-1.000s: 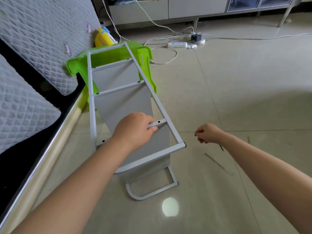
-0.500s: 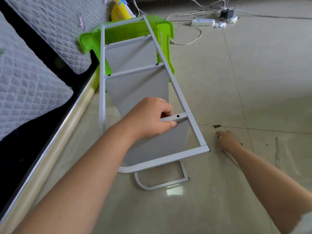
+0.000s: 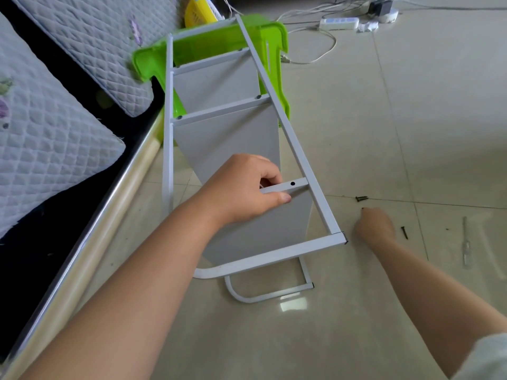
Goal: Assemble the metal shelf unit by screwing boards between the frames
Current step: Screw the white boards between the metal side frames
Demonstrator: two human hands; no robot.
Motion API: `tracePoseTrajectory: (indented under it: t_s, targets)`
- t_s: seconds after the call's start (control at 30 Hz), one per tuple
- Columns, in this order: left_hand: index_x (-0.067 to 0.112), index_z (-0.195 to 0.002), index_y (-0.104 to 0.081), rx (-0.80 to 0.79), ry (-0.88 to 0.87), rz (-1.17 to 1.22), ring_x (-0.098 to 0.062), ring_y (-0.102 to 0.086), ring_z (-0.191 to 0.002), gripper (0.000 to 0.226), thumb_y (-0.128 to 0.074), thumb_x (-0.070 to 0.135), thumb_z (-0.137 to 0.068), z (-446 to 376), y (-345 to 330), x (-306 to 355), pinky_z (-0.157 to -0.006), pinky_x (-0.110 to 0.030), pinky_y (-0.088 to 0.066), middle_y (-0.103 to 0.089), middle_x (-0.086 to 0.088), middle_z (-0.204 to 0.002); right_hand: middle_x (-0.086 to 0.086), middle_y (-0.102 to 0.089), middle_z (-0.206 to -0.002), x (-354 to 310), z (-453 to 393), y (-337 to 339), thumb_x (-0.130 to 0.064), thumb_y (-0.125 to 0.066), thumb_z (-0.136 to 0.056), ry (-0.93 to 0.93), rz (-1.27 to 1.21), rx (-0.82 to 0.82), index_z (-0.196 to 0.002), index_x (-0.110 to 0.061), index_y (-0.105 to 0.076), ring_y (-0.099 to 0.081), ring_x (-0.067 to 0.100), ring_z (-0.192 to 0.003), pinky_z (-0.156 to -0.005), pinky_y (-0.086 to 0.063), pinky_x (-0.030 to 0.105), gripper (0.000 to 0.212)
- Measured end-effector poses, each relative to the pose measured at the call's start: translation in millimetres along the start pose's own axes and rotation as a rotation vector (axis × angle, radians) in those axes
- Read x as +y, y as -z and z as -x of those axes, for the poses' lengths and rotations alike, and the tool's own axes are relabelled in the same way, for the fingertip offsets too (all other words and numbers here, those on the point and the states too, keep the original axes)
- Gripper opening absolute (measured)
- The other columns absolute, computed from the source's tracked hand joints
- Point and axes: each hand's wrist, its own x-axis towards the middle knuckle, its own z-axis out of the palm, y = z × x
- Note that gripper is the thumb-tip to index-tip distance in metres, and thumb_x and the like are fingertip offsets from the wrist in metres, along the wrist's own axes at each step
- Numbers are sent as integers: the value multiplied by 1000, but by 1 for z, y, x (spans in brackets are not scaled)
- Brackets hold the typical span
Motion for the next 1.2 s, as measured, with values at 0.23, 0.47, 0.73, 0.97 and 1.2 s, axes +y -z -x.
tracePoseTrajectory:
  t_s: [0.23,0.47,0.73,0.97,1.2]
  targets:
    - [16,-70,-62,-45,76,10,-14,-61,-74,13,-70,21,-79,-2,0,0,-70,-25,-45,-63,6,-71,20,-51,-112,6,-19,1,-5,-39,-90,66,-77,-83,-111,4,-57,-47,36,-112,-83,-43,36,29]
    - [23,-64,-54,-55,96,-5,-15,-60,-74,21,-70,22,-78,-2,1,0,-69,-25,-45,-61,7,-69,21,-54,-117,-5,-7,-2,4,-40,-86,69,65,-88,-106,7,-59,-53,35,-109,-89,-44,34,28]
    - [9,-81,-68,-18,38,-56,-18,-61,-79,13,-70,23,-79,-4,-1,-4,-73,-29,-46,-64,0,-78,19,-68,-96,-41,10,51,-12,-50,-91,181,-174,-54,-99,2,-65,-59,27,-81,-69,-45,29,22]
    - [10,-96,-67,-165,19,-263,-24,-57,-88,21,-61,28,-86,5,10,-10,-78,-35,-46,-65,-9,-91,2,-58,-62,-77,69,143,1,-50,-87,379,-853,97,-89,-4,-61,-53,-5,-37,-42,-42,5,13]
    - [7,-76,-54,-172,38,-401,-29,-53,-80,32,-49,32,-94,24,21,-19,-68,-35,-37,-57,-16,-82,0,-64,-70,-102,142,203,1,-58,-83,843,-495,206,-87,-8,-69,-61,10,-64,-68,-47,13,14]
